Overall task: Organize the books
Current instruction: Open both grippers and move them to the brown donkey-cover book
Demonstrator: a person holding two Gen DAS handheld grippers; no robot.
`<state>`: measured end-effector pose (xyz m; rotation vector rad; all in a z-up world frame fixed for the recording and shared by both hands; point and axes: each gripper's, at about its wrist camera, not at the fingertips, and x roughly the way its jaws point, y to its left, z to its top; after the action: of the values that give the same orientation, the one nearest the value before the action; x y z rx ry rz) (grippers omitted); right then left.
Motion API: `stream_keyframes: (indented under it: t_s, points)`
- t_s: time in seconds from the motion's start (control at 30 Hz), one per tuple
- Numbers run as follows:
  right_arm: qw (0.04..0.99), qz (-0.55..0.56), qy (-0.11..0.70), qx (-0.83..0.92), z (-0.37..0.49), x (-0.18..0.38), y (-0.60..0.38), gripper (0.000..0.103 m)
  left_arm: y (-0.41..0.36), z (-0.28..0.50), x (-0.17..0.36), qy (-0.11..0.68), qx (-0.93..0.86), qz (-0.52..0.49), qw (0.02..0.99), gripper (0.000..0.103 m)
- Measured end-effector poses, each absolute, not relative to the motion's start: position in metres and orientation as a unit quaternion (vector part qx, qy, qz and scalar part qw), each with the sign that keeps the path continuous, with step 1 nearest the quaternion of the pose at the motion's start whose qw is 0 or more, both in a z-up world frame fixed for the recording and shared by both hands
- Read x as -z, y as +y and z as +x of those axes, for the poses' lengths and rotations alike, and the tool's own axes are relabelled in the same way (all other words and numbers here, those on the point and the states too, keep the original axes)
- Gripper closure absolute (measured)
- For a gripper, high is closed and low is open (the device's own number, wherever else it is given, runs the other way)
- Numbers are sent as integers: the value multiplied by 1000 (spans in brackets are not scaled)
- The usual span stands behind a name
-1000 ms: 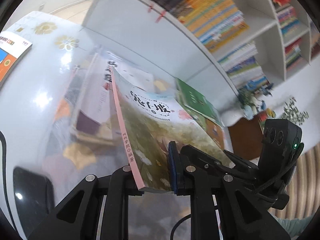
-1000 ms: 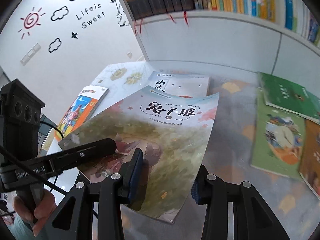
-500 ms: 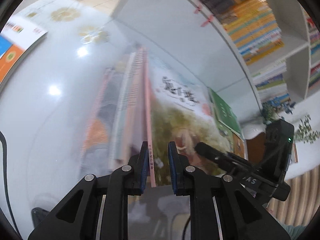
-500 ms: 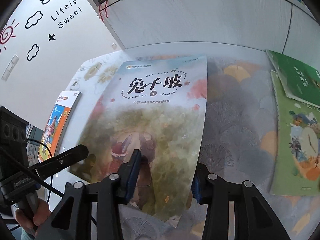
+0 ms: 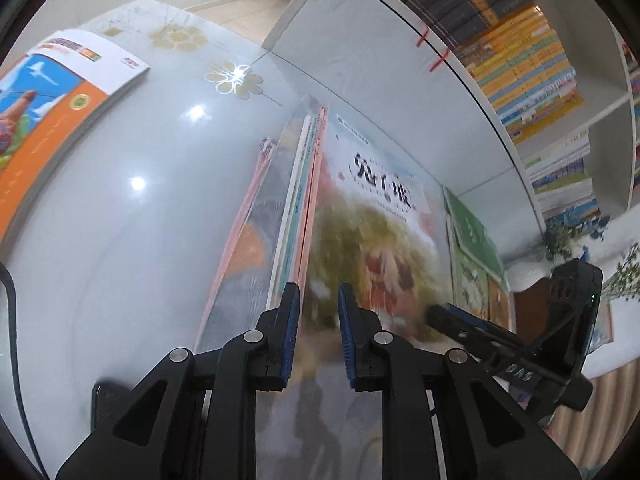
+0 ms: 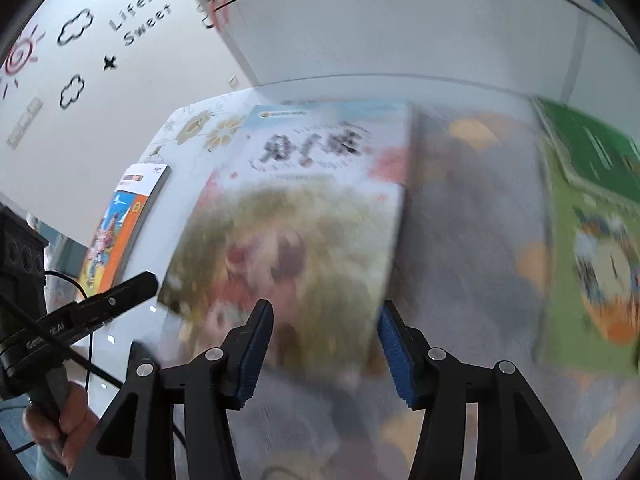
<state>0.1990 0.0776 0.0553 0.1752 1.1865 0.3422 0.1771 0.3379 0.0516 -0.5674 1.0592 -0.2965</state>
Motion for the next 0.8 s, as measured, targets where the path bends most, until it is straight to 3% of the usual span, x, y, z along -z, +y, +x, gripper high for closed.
stream_keyframes:
  t_s: [0.1,0.2,0.47,0.8]
  points:
    - [812,109,560,-126,166,-53,30,49,326,156,-60,505,145,-243,816,86]
    - [806,158,567,-61,127,-46,-40,49,298,139,-67,521,175,-236,801,75]
    - [792,251,553,66,49,-40,-195,49,149,121,-82,564,316,-156,747,74]
    - [823,199,524,91,97,-55,-292,49,-30,173,-72,569,313,-114,751,74]
